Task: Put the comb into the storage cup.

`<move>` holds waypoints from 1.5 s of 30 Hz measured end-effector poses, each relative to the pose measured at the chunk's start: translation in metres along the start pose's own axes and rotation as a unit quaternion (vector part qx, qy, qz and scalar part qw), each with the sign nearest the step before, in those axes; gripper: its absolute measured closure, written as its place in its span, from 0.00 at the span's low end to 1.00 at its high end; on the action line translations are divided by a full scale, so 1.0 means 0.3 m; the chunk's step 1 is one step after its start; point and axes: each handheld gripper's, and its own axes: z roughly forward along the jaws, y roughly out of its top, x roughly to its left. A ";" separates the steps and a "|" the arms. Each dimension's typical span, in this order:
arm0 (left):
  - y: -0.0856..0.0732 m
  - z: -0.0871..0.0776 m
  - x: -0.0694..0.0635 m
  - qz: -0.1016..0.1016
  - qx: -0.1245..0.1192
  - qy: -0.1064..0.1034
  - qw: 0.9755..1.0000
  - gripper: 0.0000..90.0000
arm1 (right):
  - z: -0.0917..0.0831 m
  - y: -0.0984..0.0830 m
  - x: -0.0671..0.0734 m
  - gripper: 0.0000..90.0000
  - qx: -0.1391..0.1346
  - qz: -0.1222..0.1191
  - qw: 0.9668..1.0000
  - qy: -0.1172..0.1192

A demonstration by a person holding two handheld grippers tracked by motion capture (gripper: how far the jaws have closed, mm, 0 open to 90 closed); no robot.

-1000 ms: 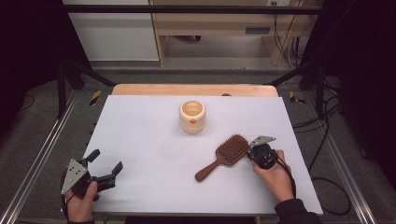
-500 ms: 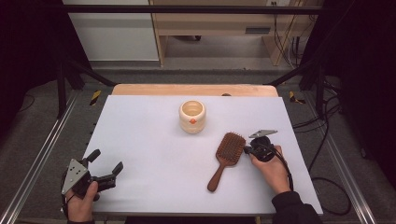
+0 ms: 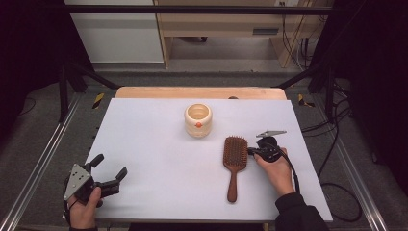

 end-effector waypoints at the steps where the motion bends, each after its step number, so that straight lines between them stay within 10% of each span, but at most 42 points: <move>1: 0.000 0.000 0.000 0.000 0.000 0.000 1.000 0.02 | 0.001 0.010 0.004 1.00 0.001 -0.002 1.000 -0.001; 27: -0.001 0.001 0.000 0.001 0.004 -0.004 1.000 0.02 | 0.063 0.088 0.054 1.00 0.023 -0.041 0.999 -0.014; 45: 0.000 -0.003 0.005 0.001 0.003 0.001 1.000 0.02 | -0.064 0.055 0.094 1.00 -0.015 -0.059 0.998 -0.031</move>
